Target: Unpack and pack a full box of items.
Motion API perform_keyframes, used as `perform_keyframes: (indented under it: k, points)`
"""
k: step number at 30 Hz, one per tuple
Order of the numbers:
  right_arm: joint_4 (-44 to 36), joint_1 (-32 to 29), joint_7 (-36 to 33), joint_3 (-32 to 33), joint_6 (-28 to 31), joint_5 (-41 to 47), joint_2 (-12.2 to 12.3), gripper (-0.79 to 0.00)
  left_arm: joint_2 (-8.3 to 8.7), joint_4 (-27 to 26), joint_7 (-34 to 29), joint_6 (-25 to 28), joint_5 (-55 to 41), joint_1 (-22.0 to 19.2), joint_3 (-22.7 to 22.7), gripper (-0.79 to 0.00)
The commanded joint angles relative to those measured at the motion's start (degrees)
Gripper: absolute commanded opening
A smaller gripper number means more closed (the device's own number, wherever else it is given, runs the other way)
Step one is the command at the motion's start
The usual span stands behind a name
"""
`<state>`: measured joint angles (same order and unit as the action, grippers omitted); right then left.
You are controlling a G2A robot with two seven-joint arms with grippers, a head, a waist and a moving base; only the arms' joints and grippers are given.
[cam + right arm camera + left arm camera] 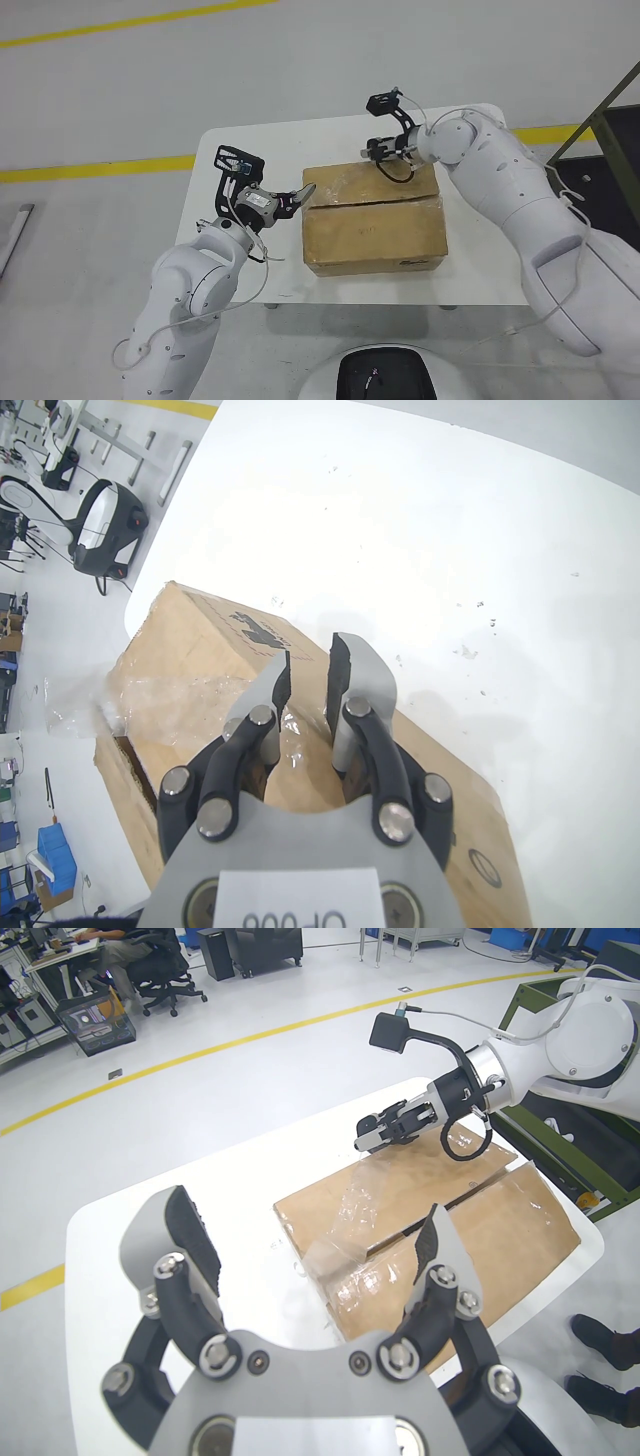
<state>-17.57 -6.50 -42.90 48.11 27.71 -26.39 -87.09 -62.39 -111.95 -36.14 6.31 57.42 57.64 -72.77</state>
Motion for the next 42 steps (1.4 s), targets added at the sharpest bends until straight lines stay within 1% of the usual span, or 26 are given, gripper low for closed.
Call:
perform_keyframes:
  k: [1,2,5,12,19,27,32,35,38,42]
  points:
    - [0.21,0.01,0.01,-0.03,0.2,0.08,-0.14,-0.665,0.0,0.0,0.0,0.0,0.0,0.0,0.0,0.0]
    - [0.34,0.01,-0.01,-0.04,0.22,0.12,-0.22,-0.683,0.0,0.0,0.0,0.0,0.0,0.0,0.0,0.0]
    - [0.58,0.1,-0.02,-0.14,0.31,-0.01,-0.41,-0.785,0.0,0.0,0.0,0.0,0.0,0.0,0.0,0.0]
    - [1.09,0.54,0.69,0.49,0.93,0.82,-0.45,-0.785,0.0,0.0,0.0,0.0,0.0,0.0,0.0,0.0]
    - [0.7,1.07,0.01,2.13,2.75,2.94,0.28,-0.785,0.0,0.0,0.0,0.0,0.0,0.0,0.0,0.0]
    - [-3.81,1.46,-2.57,4.98,3.05,6.46,1.79,-0.785,0.0,0.0,0.0,0.0,0.0,0.0,0.0,0.0]
    - [-10.48,0.04,-4.42,7.71,1.8,8.47,3.55,-0.785,0.0,0.0,0.0,0.0,0.0,0.0,0.0,0.0]
    - [-16.79,-2.35,-5.85,10.09,-0.31,8.94,5.2,-0.785,0.0,0.0,0.0,0.0,0.0,0.0,0.0,0.0]
    - [-25.58,-6.8,-7.89,13.3,-3.7,9.54,7.11,-0.785,0.0,0.0,0.0,0.0,0.0,0.0,0.0,0.0]
    - [-40.81,-15.08,-9.97,18.39,-11.25,8.45,9.69,-0.785,-0.03,-0.24,1.43,0.47,0.35,1.16,-0.11,0.0]
